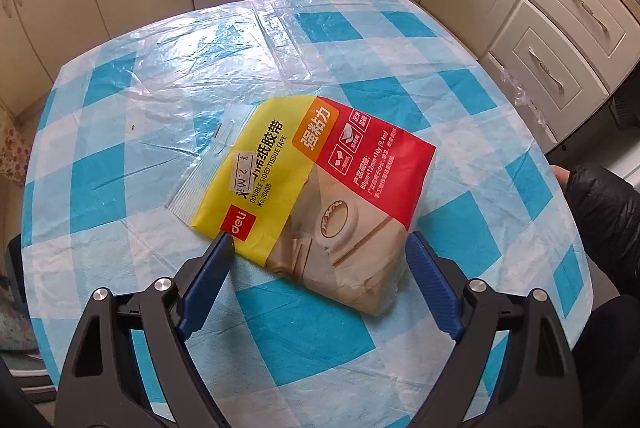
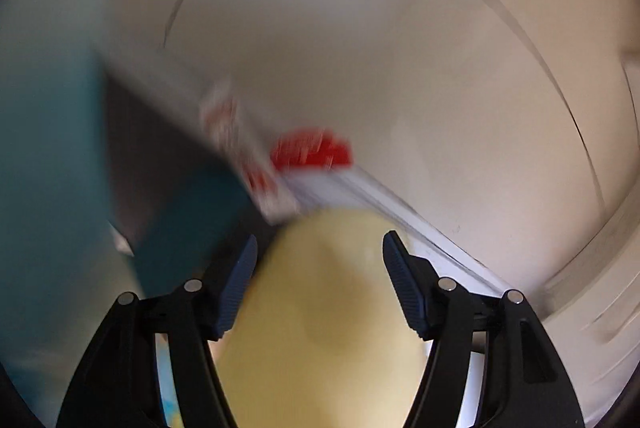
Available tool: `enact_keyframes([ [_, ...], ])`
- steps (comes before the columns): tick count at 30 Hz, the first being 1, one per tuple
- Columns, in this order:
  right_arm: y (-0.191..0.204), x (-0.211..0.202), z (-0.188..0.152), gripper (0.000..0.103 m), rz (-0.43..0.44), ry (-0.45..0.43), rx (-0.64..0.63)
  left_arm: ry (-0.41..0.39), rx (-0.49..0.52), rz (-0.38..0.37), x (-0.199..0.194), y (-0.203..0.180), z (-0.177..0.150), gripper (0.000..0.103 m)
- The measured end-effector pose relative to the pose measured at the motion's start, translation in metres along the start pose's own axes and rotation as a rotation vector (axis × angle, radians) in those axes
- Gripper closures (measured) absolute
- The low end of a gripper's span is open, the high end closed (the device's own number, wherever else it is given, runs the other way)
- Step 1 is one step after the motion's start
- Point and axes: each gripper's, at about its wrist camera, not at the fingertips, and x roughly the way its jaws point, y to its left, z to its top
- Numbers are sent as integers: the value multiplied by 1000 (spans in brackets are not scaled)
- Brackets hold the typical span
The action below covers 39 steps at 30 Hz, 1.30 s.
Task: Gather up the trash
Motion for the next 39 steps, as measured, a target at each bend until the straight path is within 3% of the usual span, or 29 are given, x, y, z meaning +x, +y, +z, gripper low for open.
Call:
enact_keyframes([
  [3, 14, 13, 10, 39, -104, 67, -82, -2, 6, 2, 0, 1, 0, 17],
  [4, 21, 12, 15, 33, -113, 43, -118, -1, 9, 2, 0, 1, 0, 17],
  [8, 45, 12, 29, 25, -138, -31, -230, -2, 12, -10, -1, 2, 1, 17],
  [12, 67, 35, 42, 21, -154, 20, -301, -2, 0, -26, -2, 6, 1, 17],
  [19, 93, 62, 53, 19, -182, 42, -336, -4, 2, -25, -4, 8, -1, 17],
  [22, 94, 83, 54, 19, -245, 78, -334, -4, 5, -19, -4, 7, -2, 17],
  [26, 94, 99, 53, 19, -268, 65, -320, -3, 3, -22, -4, 7, -1, 17],
  [27, 95, 100, 54, 20, -257, 50, -313, -3, 1, -21, -4, 7, 0, 17],
  [32, 103, 103, 58, 56, -220, 32, -300, -8, -5, -3, -6, 9, -1, 17],
  [34, 108, 105, 59, 81, -212, 31, -310, -15, -6, 3, -9, 10, 0, 17],
  [36, 112, 106, 56, 95, -210, 32, -320, -23, -9, 8, -12, 10, -1, 17],
  [39, 114, 103, 52, 101, -180, 30, -330, -28, -14, 13, -14, 12, -2, 17],
])
